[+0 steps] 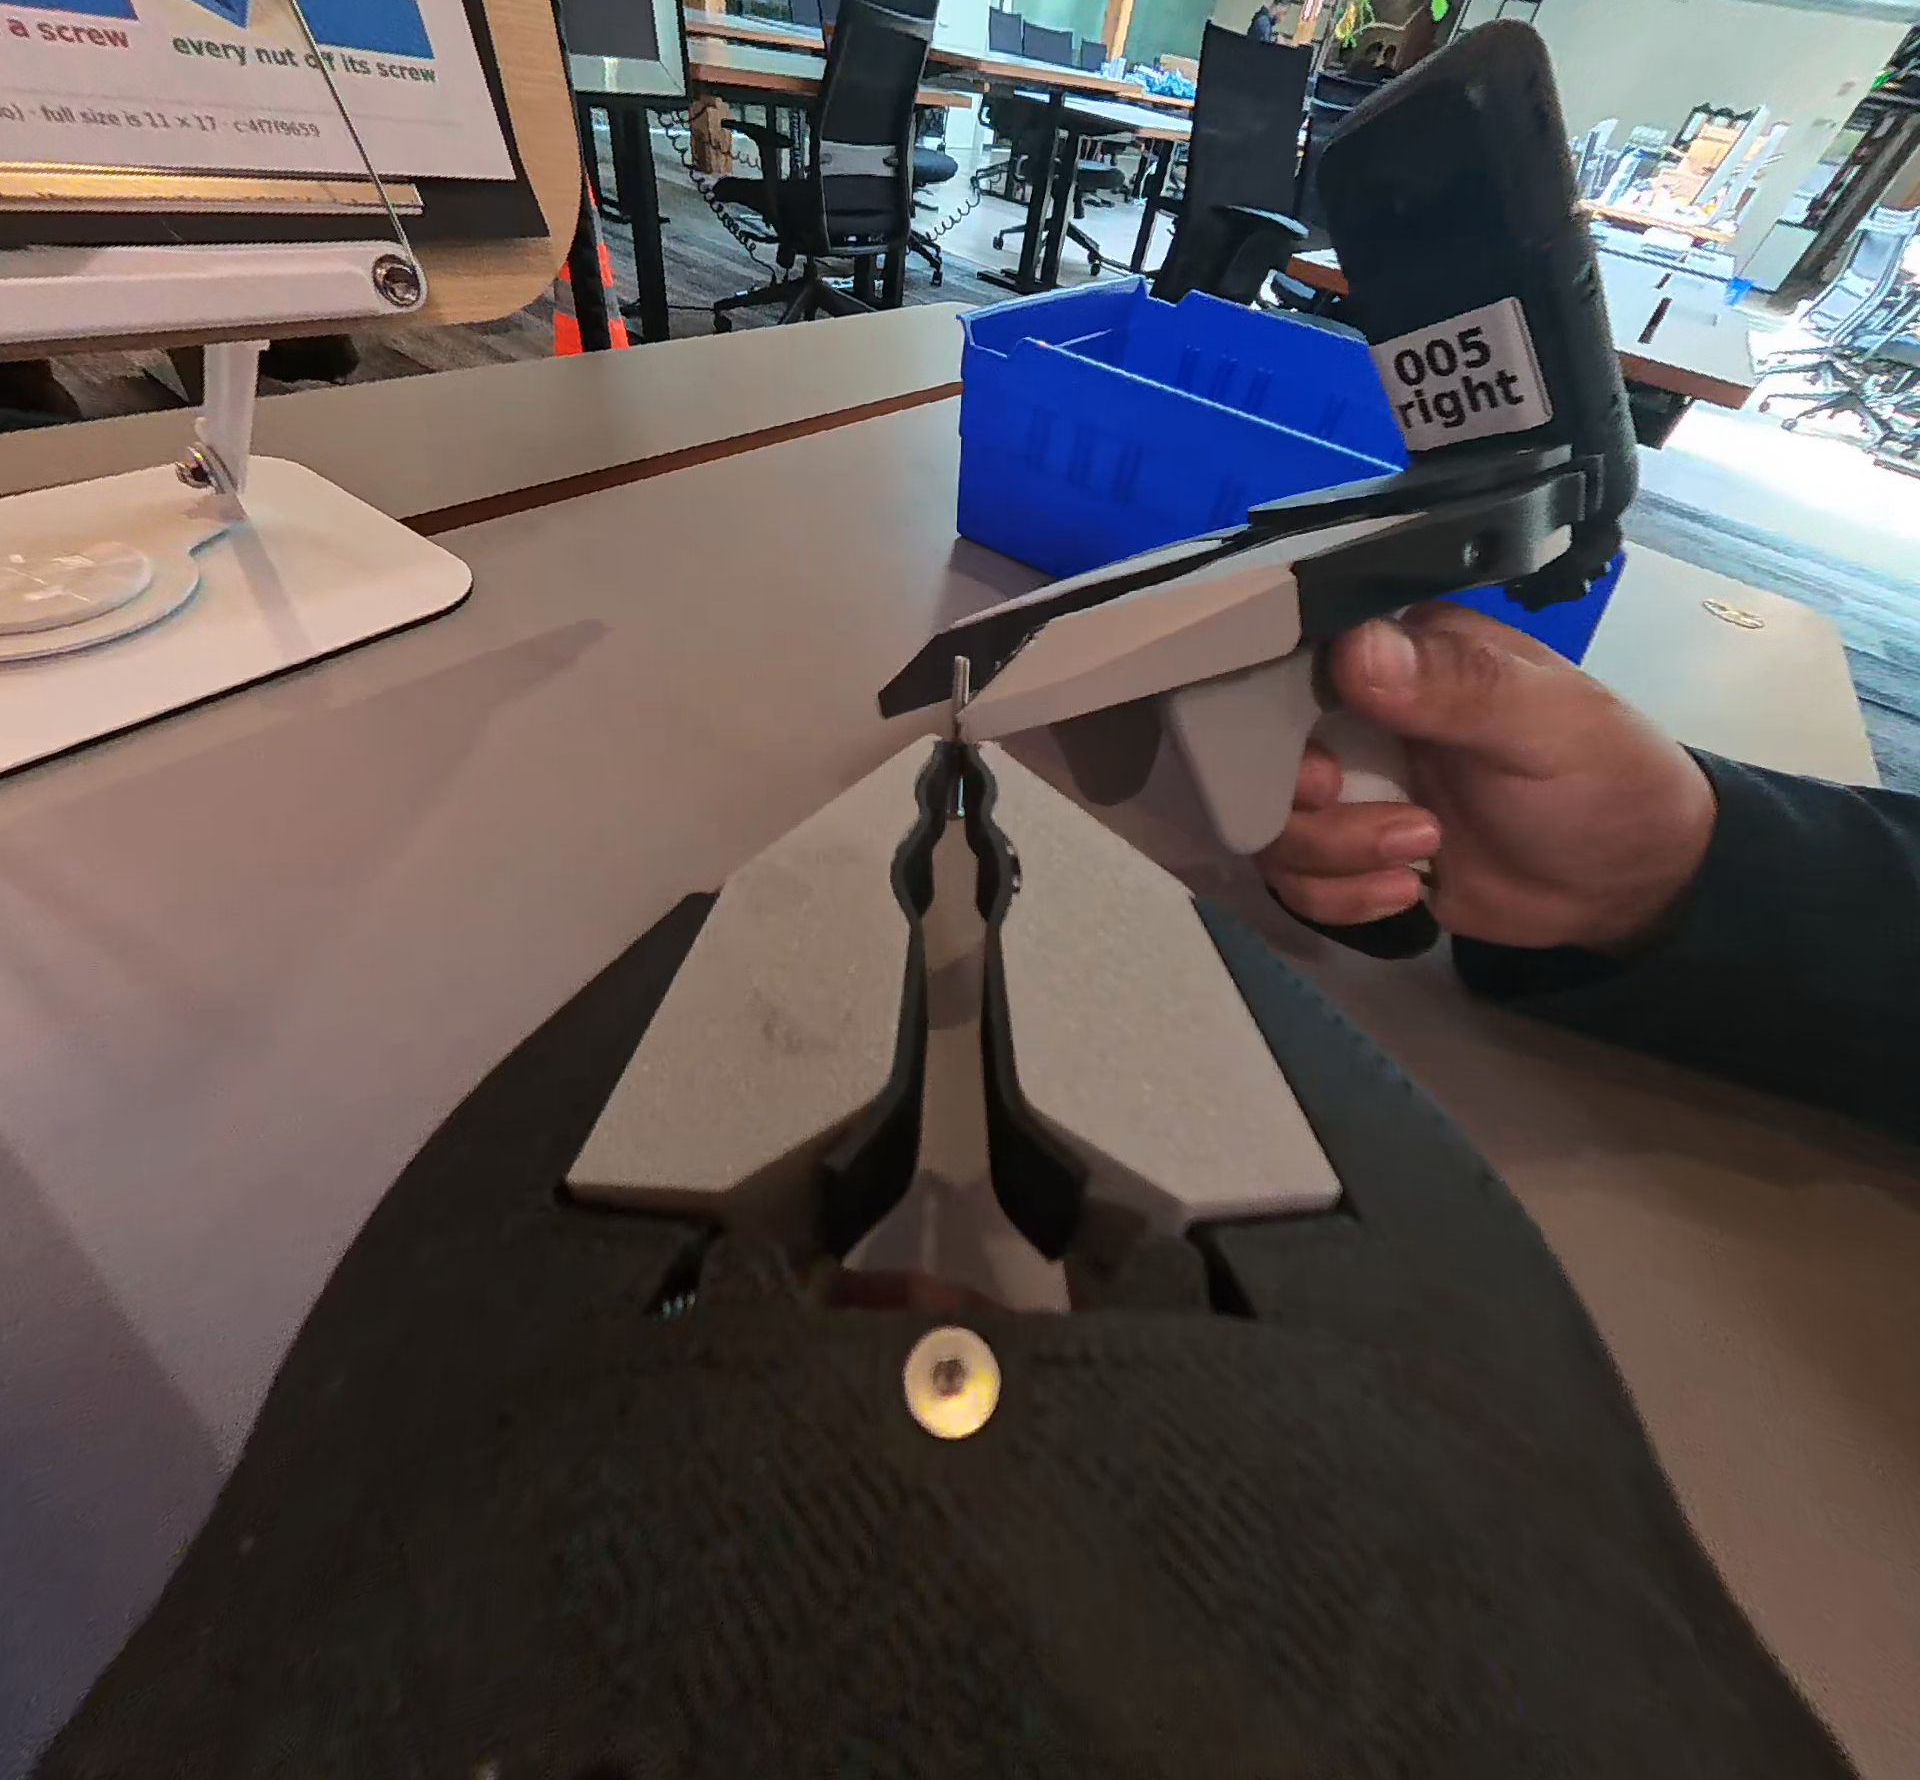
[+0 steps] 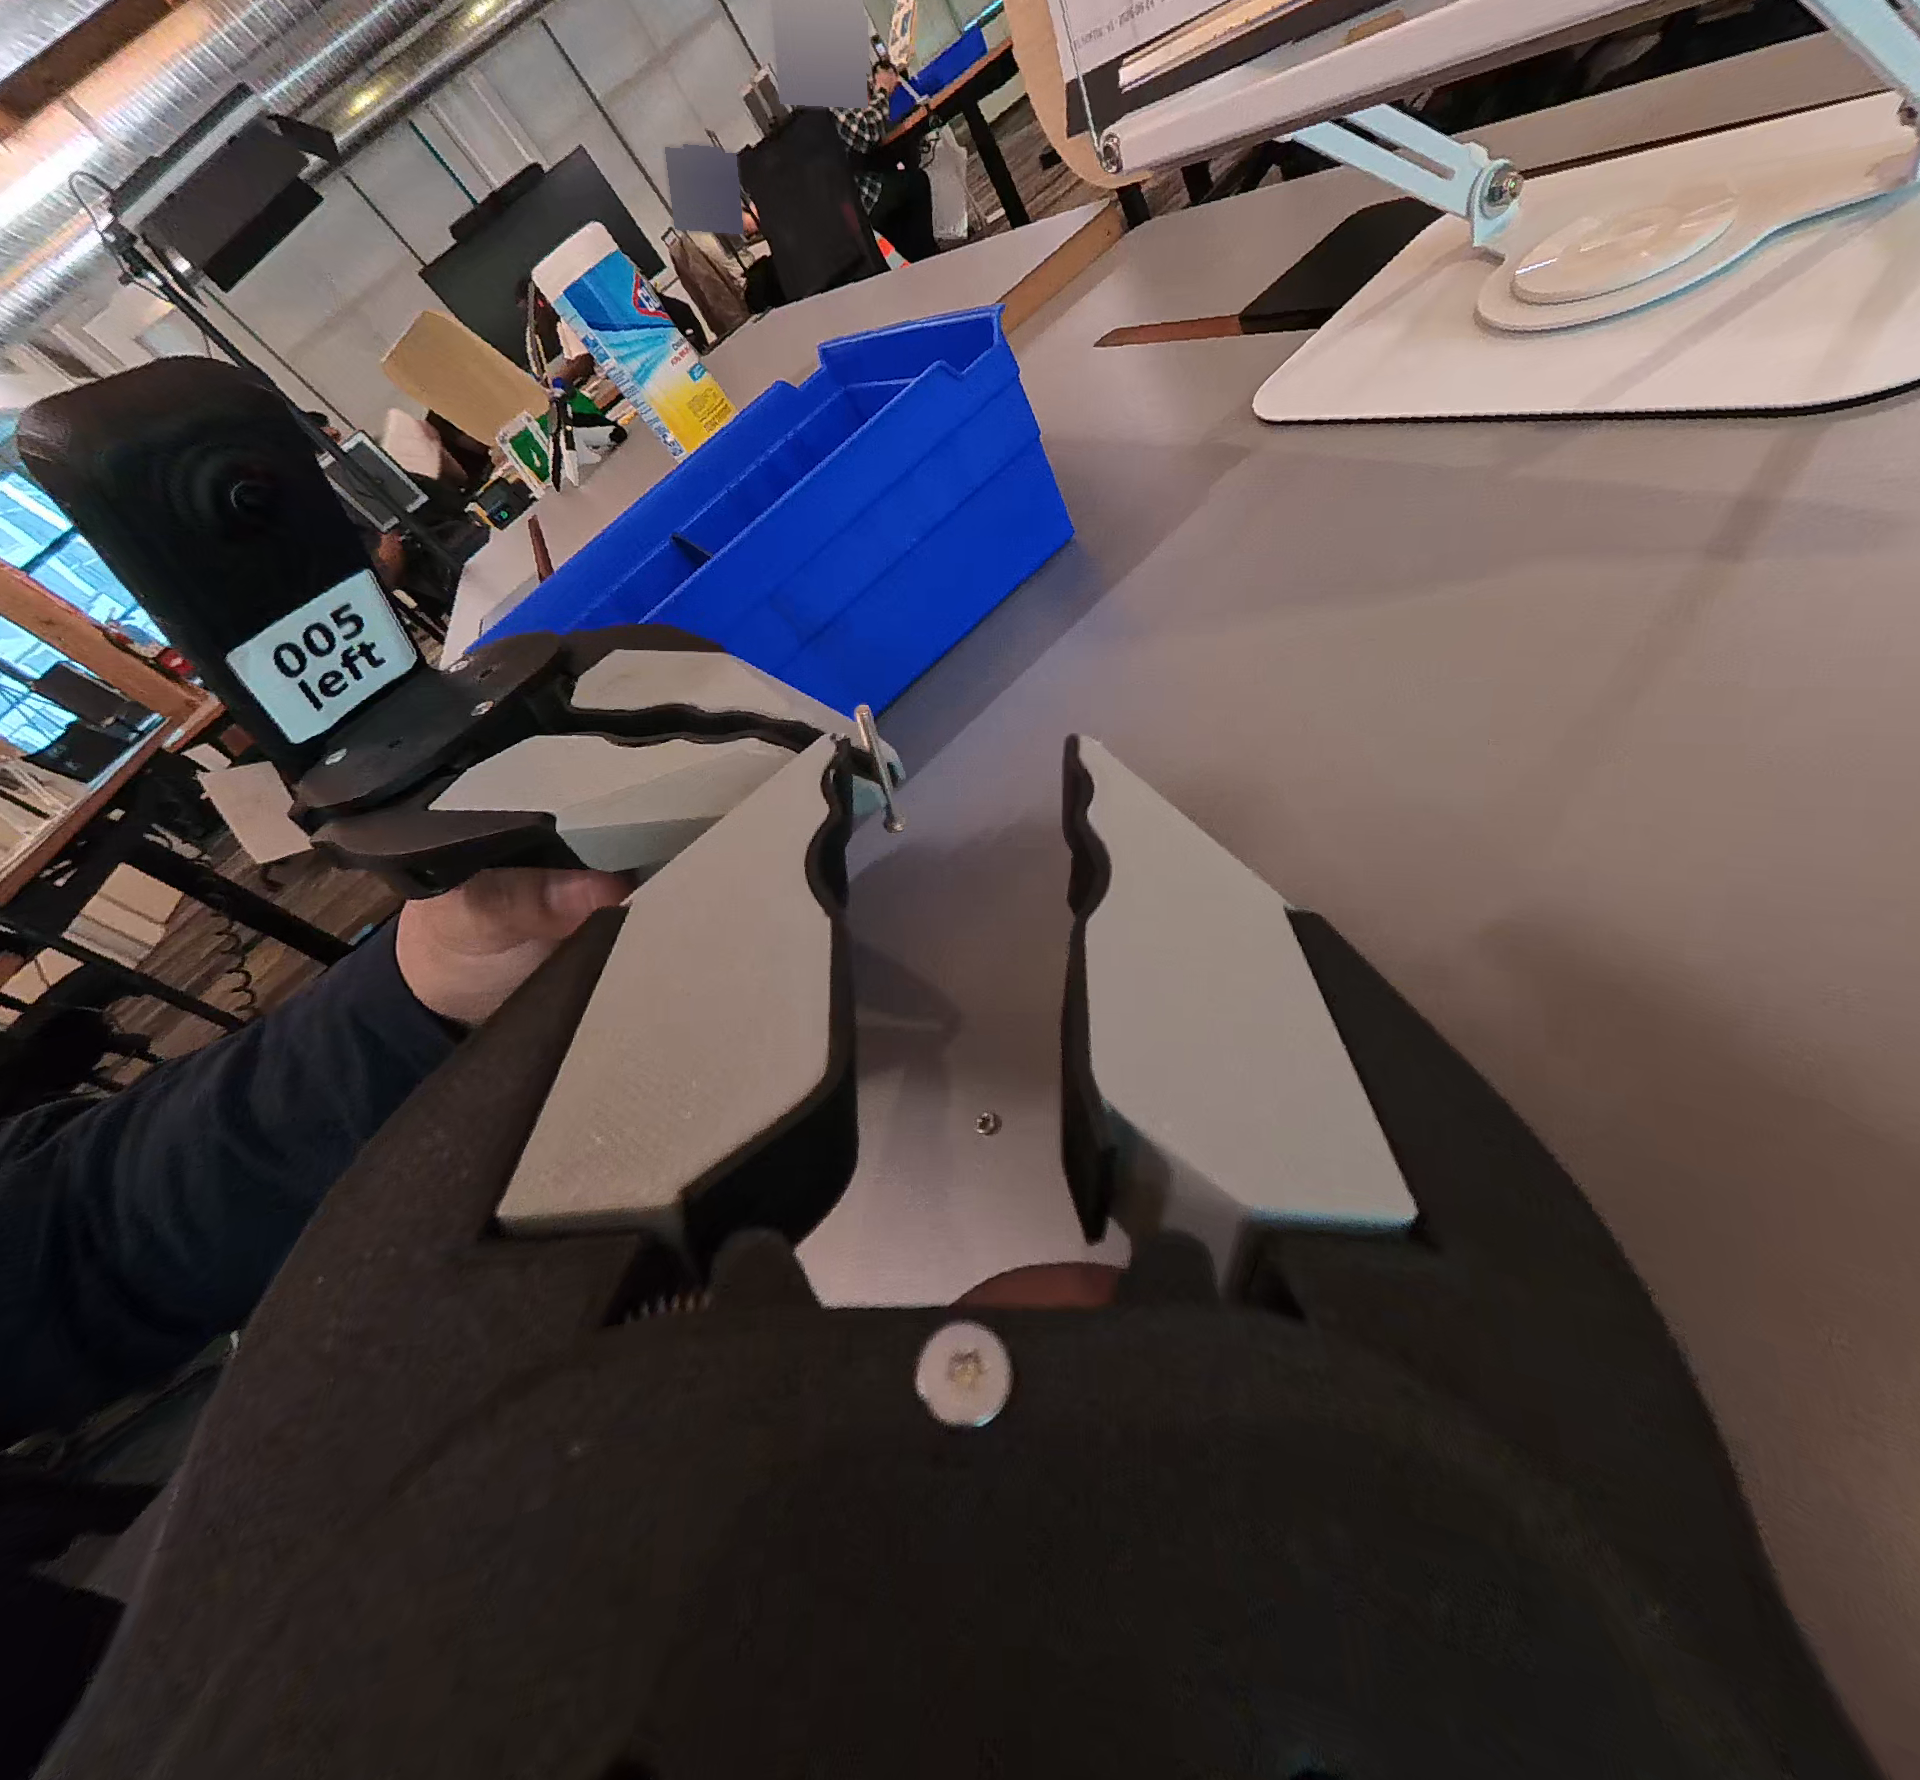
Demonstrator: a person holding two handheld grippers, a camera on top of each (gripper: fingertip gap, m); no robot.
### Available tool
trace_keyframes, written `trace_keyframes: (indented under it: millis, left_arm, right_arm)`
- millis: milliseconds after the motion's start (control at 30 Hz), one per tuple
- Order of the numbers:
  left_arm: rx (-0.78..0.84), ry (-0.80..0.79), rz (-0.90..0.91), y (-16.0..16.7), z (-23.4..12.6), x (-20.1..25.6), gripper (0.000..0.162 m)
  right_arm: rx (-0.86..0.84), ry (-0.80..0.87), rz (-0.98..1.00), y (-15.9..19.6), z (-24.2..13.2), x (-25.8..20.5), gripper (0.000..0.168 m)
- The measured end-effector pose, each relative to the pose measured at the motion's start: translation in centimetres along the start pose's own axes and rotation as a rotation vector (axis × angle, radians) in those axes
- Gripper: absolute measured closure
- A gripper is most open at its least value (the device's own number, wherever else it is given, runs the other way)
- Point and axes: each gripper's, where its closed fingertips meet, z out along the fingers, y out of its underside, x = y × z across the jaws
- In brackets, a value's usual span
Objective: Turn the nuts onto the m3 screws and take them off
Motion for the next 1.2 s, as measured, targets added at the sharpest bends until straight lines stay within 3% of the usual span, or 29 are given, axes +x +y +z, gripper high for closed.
trace_keyframes:
  millis: [333, 500, 633, 900, 1067, 1200]
  left_arm:
    - [-0.015, -0.008, -0.003, 0.6, 0.3, 0.2, 0.162]
    - [-0.012, -0.013, -0.009, 0.4, 0.2, 0.1, 0.162]
    - [-0.017, -0.013, -0.010, 0.6, 0.3, 0.1, 0.162]
    - [-0.005, -0.015, 0.004, 0.4, 0.2, 0.3, 0.161]
    - [-0.041, 0.030, 0.021, 0.9, 0.3, 1.1, 0.146]
    - [-0.051, 0.100, -0.008, 0.8, 0.0, 1.6, 0.145]
  right_arm:
    - [0.003, -0.026, -0.024, 0.2, 0.2, -0.9, 0.163]
    - [0.008, -0.024, -0.013, 0.2, 0.2, -0.8, 0.153]
    - [0.003, -0.038, -0.015, 0.3, 0.2, -1.1, 0.168]
    - [-0.005, -0.010, -0.069, 0.1, 0.1, -1.3, 0.168]
    - [-0.010, -0.063, -0.051, -0.4, -0.5, -1.6, 0.168]
    - [-0.033, -0.121, -0.078, -0.6, -1.0, -2.3, 0.168]
